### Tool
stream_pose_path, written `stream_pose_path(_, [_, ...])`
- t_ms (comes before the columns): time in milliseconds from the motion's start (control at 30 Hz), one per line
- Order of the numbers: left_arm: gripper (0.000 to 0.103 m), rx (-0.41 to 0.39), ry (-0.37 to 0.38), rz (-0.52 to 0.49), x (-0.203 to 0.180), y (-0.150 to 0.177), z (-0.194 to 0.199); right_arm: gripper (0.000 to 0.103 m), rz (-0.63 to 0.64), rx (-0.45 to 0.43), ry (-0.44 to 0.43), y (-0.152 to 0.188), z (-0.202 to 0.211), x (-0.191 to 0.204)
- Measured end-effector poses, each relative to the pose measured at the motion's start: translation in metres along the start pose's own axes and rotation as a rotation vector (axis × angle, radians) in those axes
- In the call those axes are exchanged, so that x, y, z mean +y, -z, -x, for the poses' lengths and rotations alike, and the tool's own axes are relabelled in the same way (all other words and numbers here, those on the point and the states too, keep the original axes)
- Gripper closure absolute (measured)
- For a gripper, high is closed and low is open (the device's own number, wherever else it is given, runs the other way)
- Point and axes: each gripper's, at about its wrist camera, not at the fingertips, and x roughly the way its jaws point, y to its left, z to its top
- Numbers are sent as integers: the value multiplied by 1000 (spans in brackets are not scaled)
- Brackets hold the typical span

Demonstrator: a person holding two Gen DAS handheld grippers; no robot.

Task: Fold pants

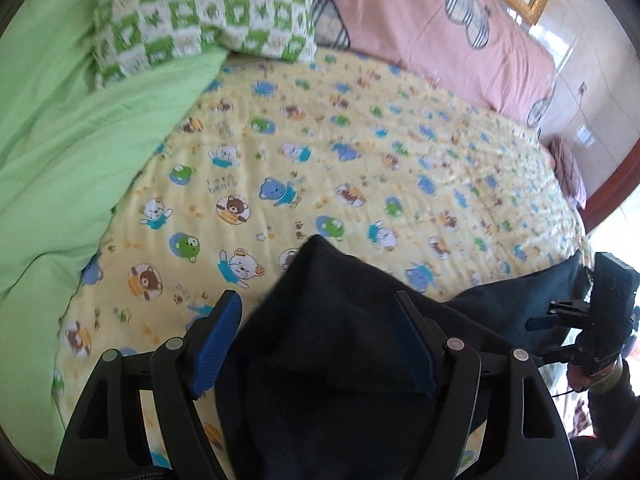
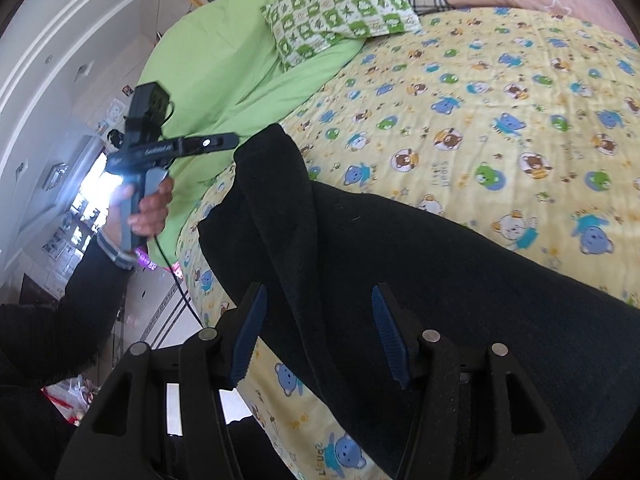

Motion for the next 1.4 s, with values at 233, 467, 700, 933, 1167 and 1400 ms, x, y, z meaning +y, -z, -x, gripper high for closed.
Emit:
stream_pose_path(233, [27,190,160,25,29,-20,-49,46,-22,63,-40,-10,-21,-6])
stream_pose_path(467, [85,116,156,-78,5,-14,-35,92,-6,99,-49,-13,-39,-2])
stream_pose_path(700, [94,-48,106,-138,-15,4,12,96,70,5,17,-16,-26,18])
stream_pose_path(933, [94,-231,59,-120,-21,41,54,96,244,-78,129,-2,-13,56])
stream_pose_path(1167, [93,-362,41,-33,-11,87,64,96,403,-51,166,25,-26,80])
stream_pose_path(1400, [92,-402,58,88,9,124,61,96,396,-13,132,36,-33,75])
